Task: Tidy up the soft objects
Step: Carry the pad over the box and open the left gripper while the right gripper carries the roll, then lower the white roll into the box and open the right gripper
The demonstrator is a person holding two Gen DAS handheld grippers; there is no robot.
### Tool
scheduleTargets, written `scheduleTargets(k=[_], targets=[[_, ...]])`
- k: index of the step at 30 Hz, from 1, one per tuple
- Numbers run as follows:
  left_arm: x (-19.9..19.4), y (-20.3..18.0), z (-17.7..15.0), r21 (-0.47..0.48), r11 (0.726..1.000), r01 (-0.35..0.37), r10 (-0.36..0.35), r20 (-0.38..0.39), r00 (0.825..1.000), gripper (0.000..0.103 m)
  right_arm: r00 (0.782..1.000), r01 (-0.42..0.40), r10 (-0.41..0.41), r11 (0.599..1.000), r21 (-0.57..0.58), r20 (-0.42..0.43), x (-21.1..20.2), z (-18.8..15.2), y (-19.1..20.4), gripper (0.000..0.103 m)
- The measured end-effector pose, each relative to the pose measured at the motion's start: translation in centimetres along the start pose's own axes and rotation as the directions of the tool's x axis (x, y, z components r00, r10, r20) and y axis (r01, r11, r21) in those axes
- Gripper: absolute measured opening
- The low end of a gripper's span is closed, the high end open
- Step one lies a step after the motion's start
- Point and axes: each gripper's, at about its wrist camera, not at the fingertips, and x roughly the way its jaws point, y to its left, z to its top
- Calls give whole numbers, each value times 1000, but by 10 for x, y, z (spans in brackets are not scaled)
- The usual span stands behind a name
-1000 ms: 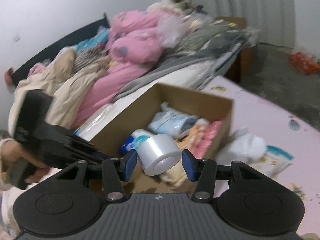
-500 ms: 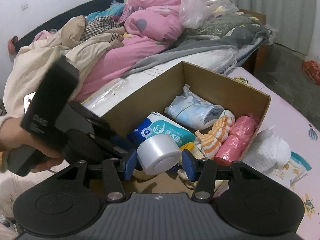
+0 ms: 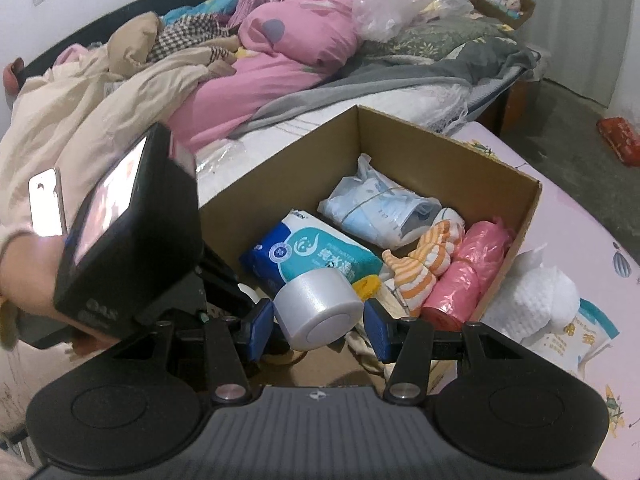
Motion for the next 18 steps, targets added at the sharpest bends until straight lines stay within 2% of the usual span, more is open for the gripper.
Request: scheduleTargets(k=[2, 5, 10, 14, 18], targets=[[-8, 2, -4, -1, 1000, 2, -2, 26, 1000, 4, 1000, 6, -6, 1000, -12, -15, 4, 1, 3, 52], [-30, 13, -18, -63, 997, 49, -43, 90, 995, 5, 998, 20, -22, 999, -30, -63, 13, 5, 6, 52], [-68, 39, -40, -188, 971, 145, -99, 236, 967, 5, 986, 57, -75, 991, -117, -152, 33, 5, 18, 52], [-84, 52, -53, -226, 961, 156, -85, 294, 952, 6, 961, 109, -151, 977, -186, -230, 63, 2, 28, 52], [-84, 49, -52, -217, 962, 167, -97, 298, 950, 6, 931, 98, -162, 974, -203, -327, 89, -8, 32, 52]])
